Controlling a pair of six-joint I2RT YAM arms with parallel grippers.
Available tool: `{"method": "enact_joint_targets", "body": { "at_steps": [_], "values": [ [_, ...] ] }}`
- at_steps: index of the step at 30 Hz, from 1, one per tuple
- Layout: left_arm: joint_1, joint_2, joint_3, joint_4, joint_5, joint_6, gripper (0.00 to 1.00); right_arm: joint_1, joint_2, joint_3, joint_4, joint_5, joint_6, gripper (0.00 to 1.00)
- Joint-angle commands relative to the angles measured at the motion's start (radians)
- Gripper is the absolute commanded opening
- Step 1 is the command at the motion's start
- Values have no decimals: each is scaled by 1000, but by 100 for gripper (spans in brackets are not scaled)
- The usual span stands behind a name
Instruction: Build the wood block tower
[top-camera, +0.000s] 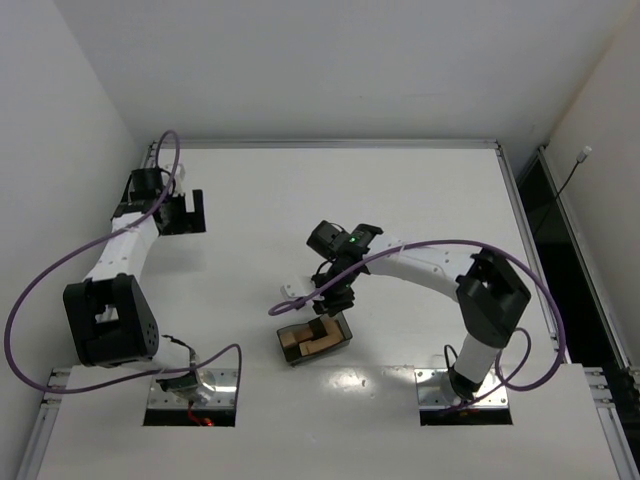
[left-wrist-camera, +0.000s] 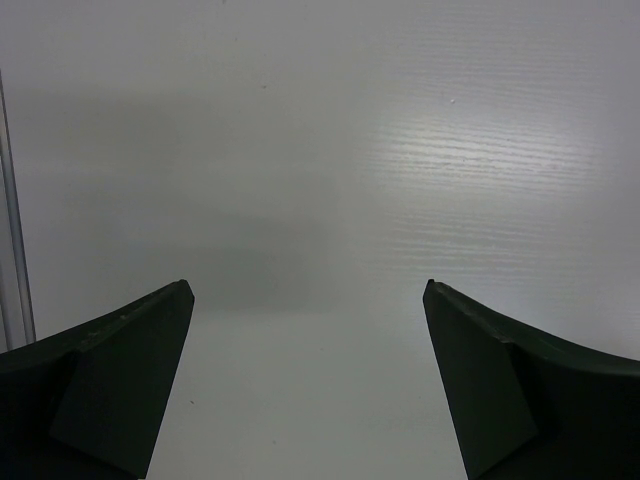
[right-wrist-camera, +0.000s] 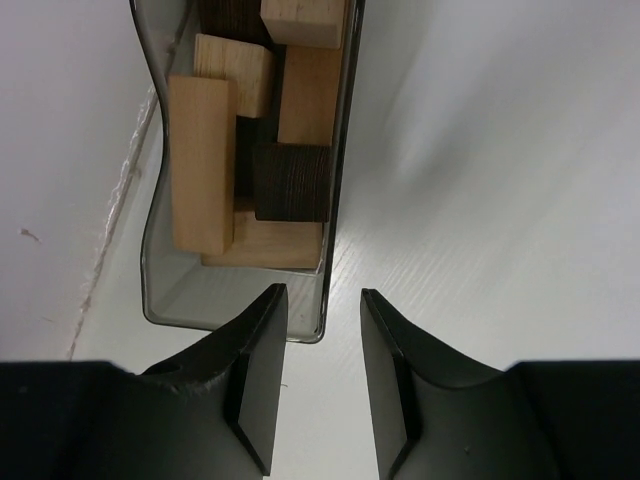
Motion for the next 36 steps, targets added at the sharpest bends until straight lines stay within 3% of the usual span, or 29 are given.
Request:
{"method": "enact_joint_targets", "body": {
  "at_steps": [1, 10, 14, 19, 26, 29, 32, 36],
  "values": [
    [12, 1, 50, 4, 1, -7, 100, 9, 19, 3, -2, -54, -31, 32],
    [12, 1, 50, 4, 1, -16, 100, 0, 73, 3, -2, -54, -31, 31],
    [12, 11, 59, 4, -9, -16, 100, 0, 95, 3, -2, -43, -31, 22],
    [12, 20, 59, 4, -9, -16, 100, 0, 114, 12, 9, -34, -22, 0],
    [12, 20, 48, 4, -9, -25, 100, -36, 81, 31, 93, 32, 168, 0],
    [12, 11, 39, 4, -9, -34, 100, -65, 7, -10, 277, 177, 370, 0],
    [12, 11, 30, 4, -9, -43, 100, -88, -120, -93, 484, 462, 486, 0],
    [12, 1, 20, 14, -9, -53, 100, -88, -180, -130, 601, 697, 529, 0]
  ]
}}
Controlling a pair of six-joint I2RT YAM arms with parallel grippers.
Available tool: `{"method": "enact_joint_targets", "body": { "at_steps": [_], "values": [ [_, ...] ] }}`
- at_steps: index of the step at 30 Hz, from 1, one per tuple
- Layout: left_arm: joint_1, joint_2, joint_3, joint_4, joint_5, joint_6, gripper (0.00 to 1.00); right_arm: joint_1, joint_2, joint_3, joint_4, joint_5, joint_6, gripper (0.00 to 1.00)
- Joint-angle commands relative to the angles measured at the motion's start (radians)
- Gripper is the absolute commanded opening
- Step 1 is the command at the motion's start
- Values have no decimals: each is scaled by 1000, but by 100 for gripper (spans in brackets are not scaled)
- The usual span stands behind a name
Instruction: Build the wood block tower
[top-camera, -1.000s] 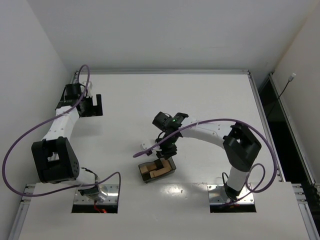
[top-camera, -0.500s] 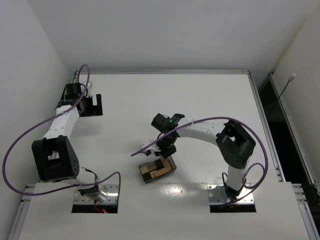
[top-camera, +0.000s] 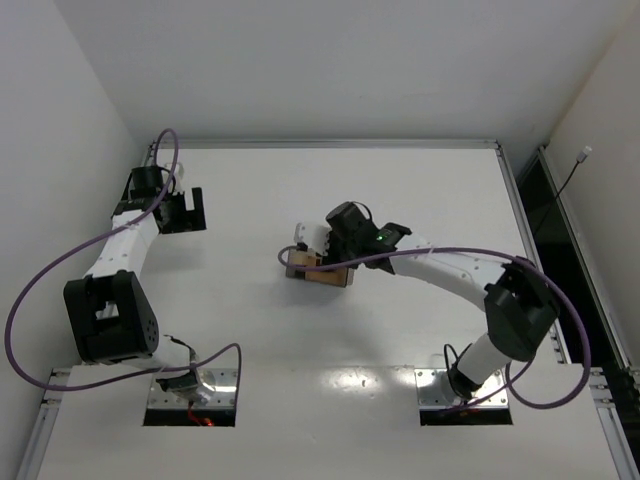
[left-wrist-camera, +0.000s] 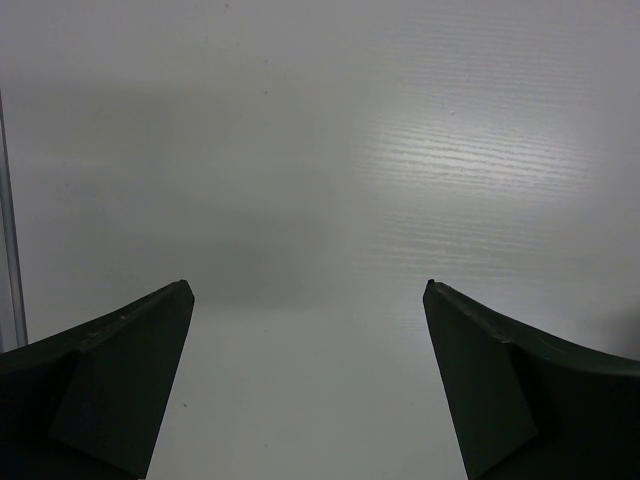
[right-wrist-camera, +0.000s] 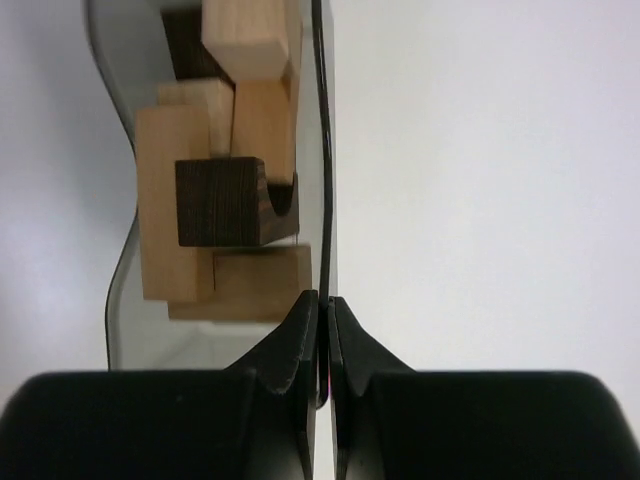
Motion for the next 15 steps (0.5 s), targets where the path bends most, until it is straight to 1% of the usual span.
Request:
{"method": "enact_joint_targets", "body": {
  "at_steps": [1, 2, 3, 4, 5, 6, 7, 9, 10, 11, 13, 14, 15],
  "values": [
    [12, -20, -2, 16, -4, -23, 100, -8, -72, -18, 259, 303, 118, 0],
    [12, -20, -2, 25, -4, -32, 100, -9, -86, -32, 298, 405, 118, 0],
    [12, -20, -2, 25, -4, -32, 100, -9, -86, -67, 340, 455, 118, 0],
    [12, -20, -2, 25, -4, -32, 100, -9, -101, -90, 456, 507, 100, 0],
    [12, -29, -2, 25, -4, -32, 100, 2, -101, -127, 512, 597, 53, 0],
    [12, -29, -2, 25, -4, -32, 100, 13, -101, -141, 565, 634, 25, 0],
    [12, -29, -2, 25, -4, -32, 100, 13, -89, -155, 669, 699, -3, 0],
    [12, -38, -2, 25, -4, -32, 100, 22, -33, -164, 748, 748, -84, 0],
    [12, -38, -2, 25, -4, -32, 100, 22, -6, -164, 815, 803, -110, 0],
    [12, -38, -2, 25, -13, -32, 100, 22, 45, -152, 846, 838, -157, 0],
    [12, -38, -2, 16, -13, -32, 100, 22, 84, -152, 952, 865, -205, 0],
    [12, -47, 8, 16, -13, -32, 100, 22, 100, -152, 1001, 876, -268, 0],
    [12, -47, 8, 16, -22, -32, 100, 22, 127, -171, 1124, 898, -306, 0]
  ]
}}
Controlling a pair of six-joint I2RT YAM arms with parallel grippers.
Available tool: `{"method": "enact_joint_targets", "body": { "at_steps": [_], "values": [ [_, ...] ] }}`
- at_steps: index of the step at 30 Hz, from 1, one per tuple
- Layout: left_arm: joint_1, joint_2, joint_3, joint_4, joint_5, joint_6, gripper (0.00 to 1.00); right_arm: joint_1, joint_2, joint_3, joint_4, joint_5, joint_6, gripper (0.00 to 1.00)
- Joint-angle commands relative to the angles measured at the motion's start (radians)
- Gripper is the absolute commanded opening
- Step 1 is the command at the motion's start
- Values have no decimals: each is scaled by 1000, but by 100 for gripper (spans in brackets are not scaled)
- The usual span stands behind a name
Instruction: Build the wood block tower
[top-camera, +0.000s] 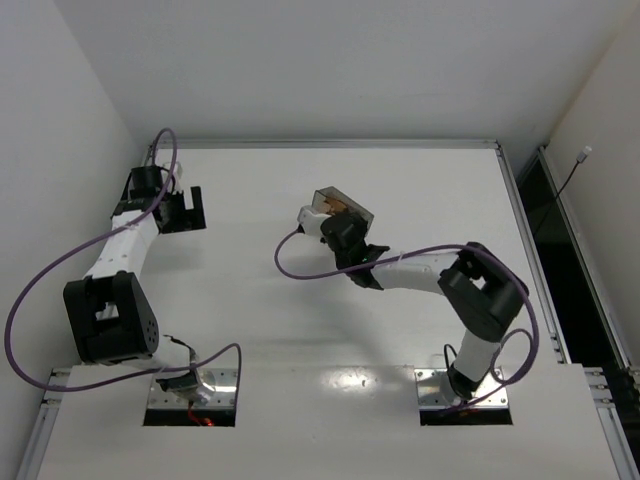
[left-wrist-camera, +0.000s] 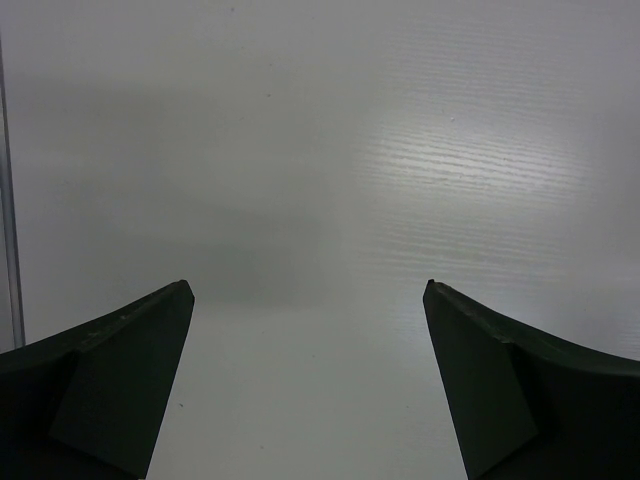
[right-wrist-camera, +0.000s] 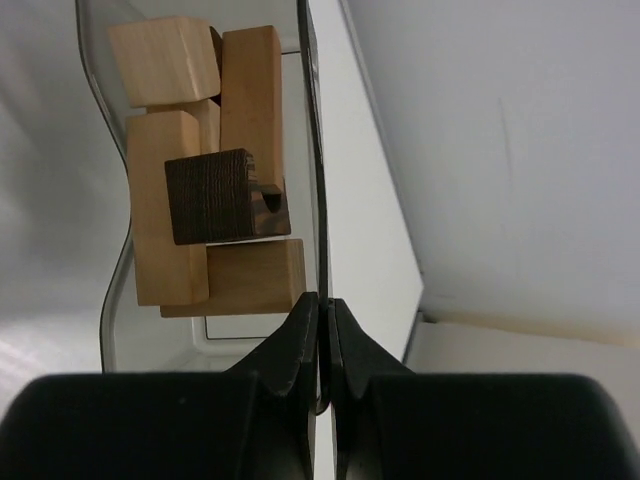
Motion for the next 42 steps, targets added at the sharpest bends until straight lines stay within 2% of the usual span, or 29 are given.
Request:
{"method": "enact_joint_targets", "body": {
  "at_steps": [1, 6, 7, 9, 11, 15, 22, 26, 31, 32, 39, 42],
  "values": [
    [21, -45, 8, 11, -17, -12, 100, 8, 36, -4, 440, 168, -188, 0],
    [30, -45, 8, 11, -27, -12, 100, 57, 136, -72, 785, 199, -449, 0],
    [30, -45, 8, 2, -27, -12, 100, 57, 174, -88, 931, 199, -495, 0],
    [30, -45, 8, 2, -27, -12, 100, 85, 211, -122, 1044, 187, -604, 0],
    [40, -45, 8, 2, -27, -12, 100, 97, 257, -155, 1186, 153, -661, 0],
    [49, -45, 8, 2, -17, -12, 100, 117, 376, -203, 1492, 75, -889, 0],
    [49, -27, 19, 2, -8, -12, 100, 117, 410, -191, 1513, 65, -943, 0],
    [49, -27, 19, 2, 1, -21, 100, 117, 420, -130, 1513, 55, -977, 0],
    [49, -27, 19, 2, 1, -21, 100, 106, 407, -90, 1513, -13, -1034, 0],
    [49, -27, 19, 2, 10, -21, 100, 106, 407, -90, 1513, -26, -1076, 0],
    [49, -16, 28, 2, 33, -21, 100, 117, 377, -162, 1513, -103, -1109, 0],
    [49, -16, 18, 2, 33, -21, 100, 97, 389, -130, 1513, -91, -1140, 0]
  ]
}}
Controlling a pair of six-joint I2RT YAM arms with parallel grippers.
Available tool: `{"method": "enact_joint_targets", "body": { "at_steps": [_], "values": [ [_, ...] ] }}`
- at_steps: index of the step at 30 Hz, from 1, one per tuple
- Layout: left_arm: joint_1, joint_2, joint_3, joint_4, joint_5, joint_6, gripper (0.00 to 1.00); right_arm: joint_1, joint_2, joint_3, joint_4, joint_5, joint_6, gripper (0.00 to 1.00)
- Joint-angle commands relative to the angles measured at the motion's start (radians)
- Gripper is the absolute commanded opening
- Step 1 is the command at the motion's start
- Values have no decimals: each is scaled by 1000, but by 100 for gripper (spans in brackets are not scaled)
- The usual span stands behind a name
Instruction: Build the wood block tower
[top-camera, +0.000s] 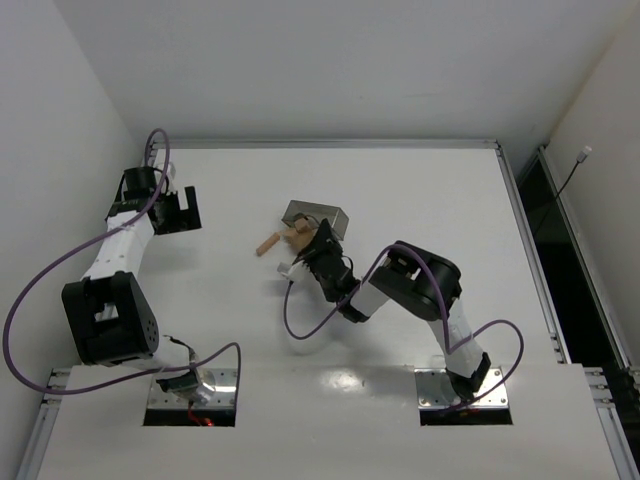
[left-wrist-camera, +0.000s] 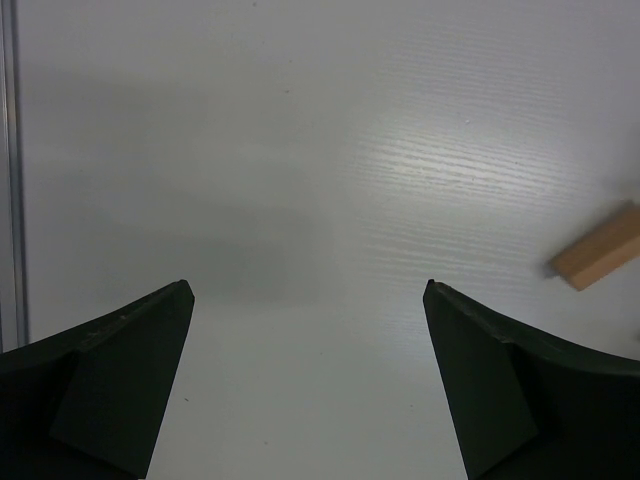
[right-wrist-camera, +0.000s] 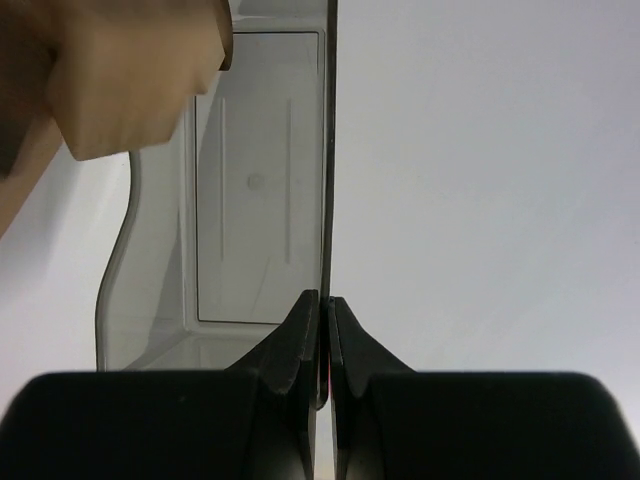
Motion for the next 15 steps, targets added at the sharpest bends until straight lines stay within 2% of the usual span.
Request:
{"method": "enact_joint_targets", "body": {
  "at_steps": [1, 15],
  "values": [
    [11, -11, 18, 7, 19, -14, 100, -13, -24, 20, 525, -29, -60, 0],
    [11, -2, 27, 7, 49, -23, 100, -87, -24, 124, 525, -20, -112, 0]
  ]
}}
